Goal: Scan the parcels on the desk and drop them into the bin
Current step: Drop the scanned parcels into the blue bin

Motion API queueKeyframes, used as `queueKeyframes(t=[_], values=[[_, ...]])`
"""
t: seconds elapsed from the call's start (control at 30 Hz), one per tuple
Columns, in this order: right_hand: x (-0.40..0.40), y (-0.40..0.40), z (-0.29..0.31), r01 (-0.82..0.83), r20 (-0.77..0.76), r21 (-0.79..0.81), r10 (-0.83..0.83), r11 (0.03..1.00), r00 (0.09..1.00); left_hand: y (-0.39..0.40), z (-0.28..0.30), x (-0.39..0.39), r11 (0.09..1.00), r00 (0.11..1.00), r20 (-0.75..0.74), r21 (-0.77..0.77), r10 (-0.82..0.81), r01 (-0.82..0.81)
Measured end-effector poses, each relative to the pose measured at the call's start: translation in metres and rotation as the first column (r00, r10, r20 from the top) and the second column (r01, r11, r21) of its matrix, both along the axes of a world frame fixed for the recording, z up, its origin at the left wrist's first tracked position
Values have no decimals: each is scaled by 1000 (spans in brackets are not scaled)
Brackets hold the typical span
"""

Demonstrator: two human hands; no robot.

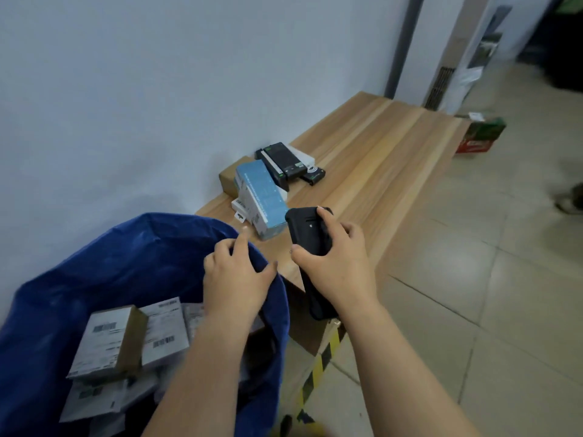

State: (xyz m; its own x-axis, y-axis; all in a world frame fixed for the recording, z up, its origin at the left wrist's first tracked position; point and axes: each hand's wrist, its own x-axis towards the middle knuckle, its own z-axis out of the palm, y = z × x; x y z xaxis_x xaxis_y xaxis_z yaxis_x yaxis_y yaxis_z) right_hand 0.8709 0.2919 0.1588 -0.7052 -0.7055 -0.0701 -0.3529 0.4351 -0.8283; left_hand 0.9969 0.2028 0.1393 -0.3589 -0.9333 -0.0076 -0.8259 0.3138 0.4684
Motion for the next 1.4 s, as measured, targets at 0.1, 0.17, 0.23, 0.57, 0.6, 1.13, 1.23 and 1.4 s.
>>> queueKeyframes(t=[0.1, 0.17, 0.23, 0.57, 0.6, 1.13, 1.23, 1.4], values=[[-52, 33, 11, 44, -30, -11, -44, 999, 999, 26, 12, -60, 999, 999, 1, -1, -38, 38], [-92, 55, 19, 59, -57, -16, -59, 998, 997, 46, 16, -105, 998, 998, 19, -16, -65, 66], [-135, 76, 28, 75, -89, -26, -77, 997, 993, 64, 19, -150, 995, 995, 3, -19, -97, 97], [-302, 138, 44, 162, -156, -9, -162, 987, 974, 117, 20, -330, 973, 974, -5, -51, -225, 224], [-316, 140, 43, 169, -155, -9, -168, 986, 974, 116, 20, -344, 971, 973, 9, -62, -230, 230], [-566, 35, 38, 358, -132, -33, -359, 933, 924, -19, 17, -581, 943, 947, 31, -85, -321, 323], [-599, 5, 36, 355, -121, -28, -355, 935, 927, -53, 20, -608, 946, 952, 31, -106, -304, 306], [-653, -60, 32, 290, -113, -17, -290, 957, 950, -109, 23, -642, 947, 964, 59, -180, -259, 265]])
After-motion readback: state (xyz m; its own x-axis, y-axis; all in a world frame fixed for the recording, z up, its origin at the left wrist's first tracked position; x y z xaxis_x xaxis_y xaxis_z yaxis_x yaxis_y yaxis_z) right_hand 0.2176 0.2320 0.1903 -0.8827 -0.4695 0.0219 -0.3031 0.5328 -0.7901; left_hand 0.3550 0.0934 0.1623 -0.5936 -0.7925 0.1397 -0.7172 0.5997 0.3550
